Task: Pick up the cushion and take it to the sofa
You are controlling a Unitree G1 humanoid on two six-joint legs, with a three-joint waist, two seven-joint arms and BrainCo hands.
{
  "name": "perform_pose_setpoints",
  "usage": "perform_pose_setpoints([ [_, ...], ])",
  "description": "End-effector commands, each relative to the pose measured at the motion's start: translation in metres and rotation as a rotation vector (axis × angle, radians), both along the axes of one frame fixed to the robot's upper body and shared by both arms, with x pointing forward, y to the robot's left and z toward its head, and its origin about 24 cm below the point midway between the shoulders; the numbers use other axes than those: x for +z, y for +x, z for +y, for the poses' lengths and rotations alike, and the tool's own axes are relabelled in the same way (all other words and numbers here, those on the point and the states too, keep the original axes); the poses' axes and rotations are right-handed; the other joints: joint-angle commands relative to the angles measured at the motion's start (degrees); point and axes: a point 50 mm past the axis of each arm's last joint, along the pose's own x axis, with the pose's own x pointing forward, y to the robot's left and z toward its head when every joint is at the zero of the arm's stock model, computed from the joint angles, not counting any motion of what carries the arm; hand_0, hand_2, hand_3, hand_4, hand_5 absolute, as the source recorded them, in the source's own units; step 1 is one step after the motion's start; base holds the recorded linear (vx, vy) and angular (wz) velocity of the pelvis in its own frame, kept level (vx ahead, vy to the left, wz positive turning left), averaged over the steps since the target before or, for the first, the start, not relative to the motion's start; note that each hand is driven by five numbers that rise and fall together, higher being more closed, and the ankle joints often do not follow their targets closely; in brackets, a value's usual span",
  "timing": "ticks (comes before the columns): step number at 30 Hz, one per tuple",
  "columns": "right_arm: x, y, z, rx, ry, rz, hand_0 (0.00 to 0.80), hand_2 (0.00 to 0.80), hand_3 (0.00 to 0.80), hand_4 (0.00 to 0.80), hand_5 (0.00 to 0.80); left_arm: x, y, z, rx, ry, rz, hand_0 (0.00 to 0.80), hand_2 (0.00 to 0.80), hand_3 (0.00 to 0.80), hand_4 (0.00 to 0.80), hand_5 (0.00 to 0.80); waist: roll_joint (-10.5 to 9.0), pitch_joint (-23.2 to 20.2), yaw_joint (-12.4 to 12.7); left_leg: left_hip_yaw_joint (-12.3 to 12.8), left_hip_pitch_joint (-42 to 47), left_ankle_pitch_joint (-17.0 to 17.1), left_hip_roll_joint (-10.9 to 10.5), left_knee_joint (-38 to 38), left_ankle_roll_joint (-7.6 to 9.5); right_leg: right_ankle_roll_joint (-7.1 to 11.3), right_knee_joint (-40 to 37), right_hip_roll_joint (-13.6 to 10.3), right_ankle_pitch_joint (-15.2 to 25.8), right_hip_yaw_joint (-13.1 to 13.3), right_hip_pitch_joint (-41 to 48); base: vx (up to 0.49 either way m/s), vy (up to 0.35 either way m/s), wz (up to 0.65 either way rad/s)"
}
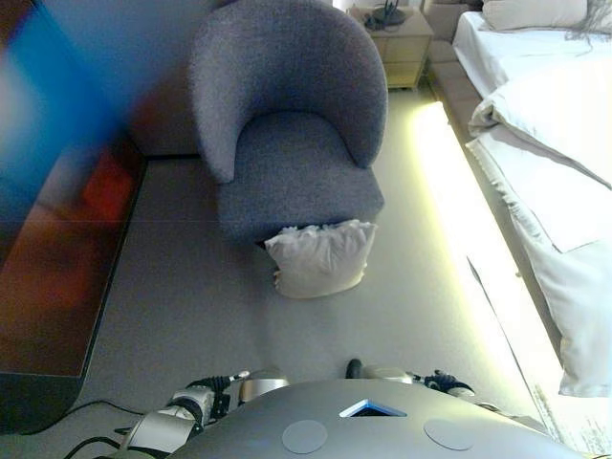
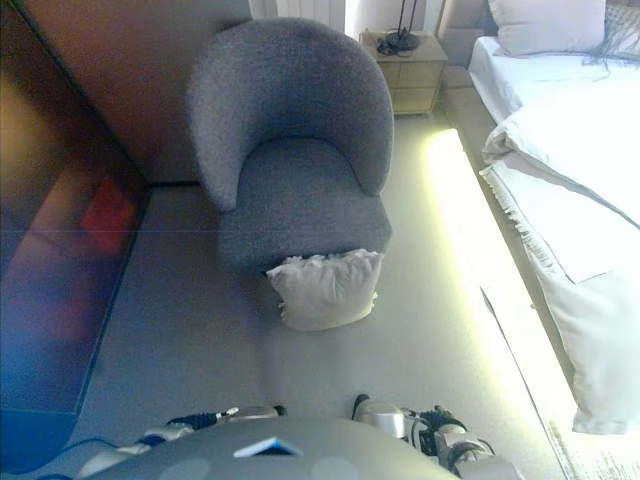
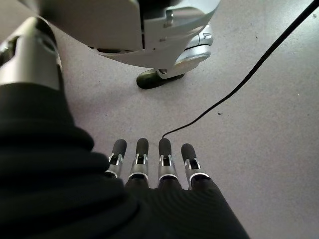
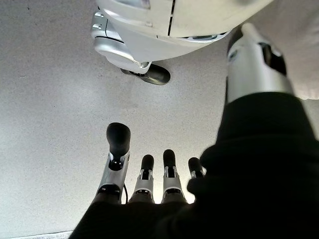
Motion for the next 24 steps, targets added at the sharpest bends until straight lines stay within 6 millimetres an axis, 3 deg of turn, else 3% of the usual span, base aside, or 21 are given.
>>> perform_pose_setpoints([
  [1, 0.005, 0.036, -0.002, 0.071, -0.018, -0.054, 0.0, 0.0, 0.0, 0.0, 0.0, 0.002, 0.022, -0.001, 0.045, 0.014, -0.072, 0.0, 0.0, 0.0, 0.0, 0.0, -5.39, 3.91, 0.69, -0.56, -6.86, -3.18, 1.02, 17.27, 1.53, 1.09, 4.16, -3.22, -2.98, 0.37, -0.26, -0.009, -0.176, -0.01],
  [3, 0.008, 0.043, -0.007, 0.077, -0.031, -0.065, 0.0, 0.0, 0.0, 0.0, 0.0, 0.002, 0.023, -0.003, 0.079, -0.011, -0.09, 0.0, 0.0, 0.0, 0.0, 0.0, -6.0, 5.83, 1.53, -1.88, -12.47, -1.29, 1.87, 27.04, 1.96, -0.33, 5.65, -3.49, -3.18, 1.35, -0.5, 0.017, -0.146, -0.03],
  [6, 0.01, 0.048, -0.012, 0.067, -0.038, -0.078, 0.0, 0.0, 0.0, 0.0, 0.0, 0.0, 0.019, -0.006, 0.13, -0.048, -0.085, 0.0, 0.0, 0.0, 0.0, 0.0, -4.89, 7.6, 3.35, -3.29, -17.0, -0.03, -0.29, 27.81, 2.39, -0.69, 6.43, -2.39, -4.87, 2.76, 1.35, 0.134, -0.014, -0.19],
  [8, 0.011, 0.048, -0.015, 0.074, -0.041, -0.077, 0.0, 0.0, 0.0, 0.0, 0.0, -0.001, 0.011, -0.007, 0.127, -0.052, -0.061, 0.0, 0.0, 0.0, 0.0, 0.0, -3.15, 7.84, 4.72, -2.8, -17.79, 2.49, -1.82, 20.97, 1.83, -0.21, 6.21, -0.66, -6.77, 4.06, 3.73, 0.301, 0.048, -0.16],
  [11, 0.01, 0.043, -0.017, 0.074, -0.052, -0.066, 0.0, 0.0, 0.0, 0.0, 0.0, -0.002, -0.003, -0.008, 0.165, -0.063, -0.026, 0.0, 0.0, 0.0, 0.0, 0.0, -0.74, 7.03, 6.59, -0.48, -19.23, 8.2, -1.54, 8.55, 0.49, 0.23, 5.49, 1.37, -10.39, 5.55, 8.96, 0.428, 0.064, -0.12],
  [13, 0.01, 0.04, -0.016, 0.084, -0.054, -0.05, 0.0, 0.0, 0.0, 0.0, 0.0, -0.003, -0.011, -0.008, 0.197, -0.072, -0.008, 0.0, 0.0, 0.0, 0.0, 0.0, 0.07, 6.19, 8.31, -1.38, -20.49, 11.84, -1.19, 2.54, -0.44, 0.31, 4.96, 1.89, -12.92, 7.98, 12.98, 0.512, 0.066, 0.17],
  [20, 0.007, 0.027, -0.014, 0.114, -0.06, 0.03, 0.0, 0.0, 0.0, 0.0, 0.0, -0.003, -0.028, -0.007, 0.223, -0.046, 0.042, 0.0, 0.0, 0.0, 0.0, 0.0, 0.35, 2.98, 11.56, -1.09, -24.38, 13.51, 2.72, -3.16, -2.15, 1.52, 6.53, -0.46, -21.51, 11.76, 20.56, 0.58, 0.126, -0.35],
  [22, 0.006, 0.025, -0.014, 0.096, -0.064, 0.046, 0.0, 0.0, 0.0, 0.0, 0.0, -0.003, -0.029, -0.007, 0.222, -0.051, 0.054, 0.0, 0.0, 0.0, 0.0, 0.0, 0.43, 2.35, 11.79, -0.76, -25.06, 13.7, 3.68, -1.91, -1.95, 2.06, 8.29, -1.72, -23.68, 12.46, 21.75, 0.629, 0.244, -0.39],
  [24, 0.006, 0.024, -0.014, 0.071, -0.068, 0.053, 0.0, 0.0, 0.0, 0.0, 0.0, -0.003, -0.026, -0.005, 0.221, -0.043, 0.055, 0.0, 0.0, 0.0, 0.0, 0.0, -0.15, 1.81, 11.64, 0.39, -24.78, 12.82, 3.55, -0.11, -0.81, 3.64, 10.58, -4.04, -22.71, 11.87, 22.2, 0.594, 0.288, -0.2],
])
